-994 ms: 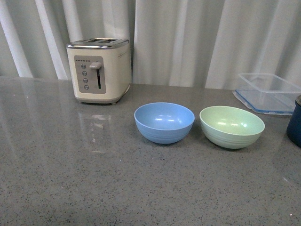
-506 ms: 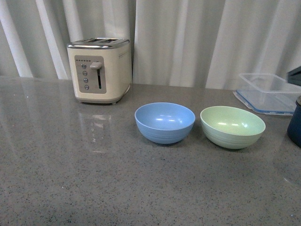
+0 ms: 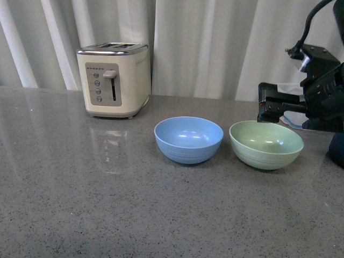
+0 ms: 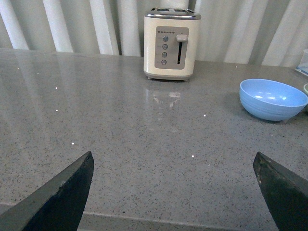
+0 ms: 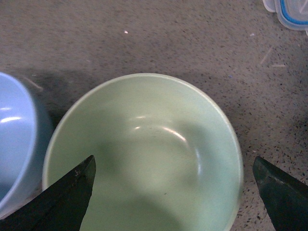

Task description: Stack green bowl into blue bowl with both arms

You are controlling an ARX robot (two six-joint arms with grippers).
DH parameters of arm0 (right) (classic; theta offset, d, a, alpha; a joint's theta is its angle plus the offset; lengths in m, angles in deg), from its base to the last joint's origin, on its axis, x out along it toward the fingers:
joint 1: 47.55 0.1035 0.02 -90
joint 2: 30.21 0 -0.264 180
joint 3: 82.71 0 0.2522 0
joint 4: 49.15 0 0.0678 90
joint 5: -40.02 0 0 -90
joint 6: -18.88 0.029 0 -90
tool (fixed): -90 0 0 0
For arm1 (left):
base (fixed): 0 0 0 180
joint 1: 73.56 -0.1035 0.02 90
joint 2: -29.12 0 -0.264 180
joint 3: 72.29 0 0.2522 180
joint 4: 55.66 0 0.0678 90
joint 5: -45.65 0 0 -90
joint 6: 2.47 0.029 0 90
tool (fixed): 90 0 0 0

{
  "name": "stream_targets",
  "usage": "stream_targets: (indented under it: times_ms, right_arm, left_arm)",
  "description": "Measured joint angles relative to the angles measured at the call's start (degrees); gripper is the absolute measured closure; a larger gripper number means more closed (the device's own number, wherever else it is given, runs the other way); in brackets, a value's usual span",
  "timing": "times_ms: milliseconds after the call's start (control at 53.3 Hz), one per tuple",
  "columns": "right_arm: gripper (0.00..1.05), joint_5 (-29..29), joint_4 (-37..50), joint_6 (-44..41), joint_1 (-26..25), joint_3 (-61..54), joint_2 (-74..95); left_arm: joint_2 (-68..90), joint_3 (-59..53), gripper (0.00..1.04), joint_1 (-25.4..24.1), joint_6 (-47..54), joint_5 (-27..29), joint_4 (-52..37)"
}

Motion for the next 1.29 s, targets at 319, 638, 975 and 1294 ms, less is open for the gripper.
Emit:
stream_targets:
  times_ms: [319,638,975,1294]
  right_arm:
    - [0.10,2.4,-1.1,-0.2,-3.4,5.3,7.7]
    - [0.55,2.4,-1.3,-0.2,-3.8,5.7,9.1]
    - [1.02,3.1,-1.1,-0.2,-3.9,5.7,8.8]
    - [1.03,3.8,-1.5,-1.1,-3.6,5.7,4.6]
  left_arm:
    - [0.0,0.0,0.07,0.0,0.0,0.0,0.0]
    - [0.0,0.0,0.07,0.0,0.0,0.0,0.0]
    - [0.0,0.0,0.07,0.0,0.0,0.0,0.0]
    - [0.0,0.0,0.07,0.0,0.0,0.0,0.0]
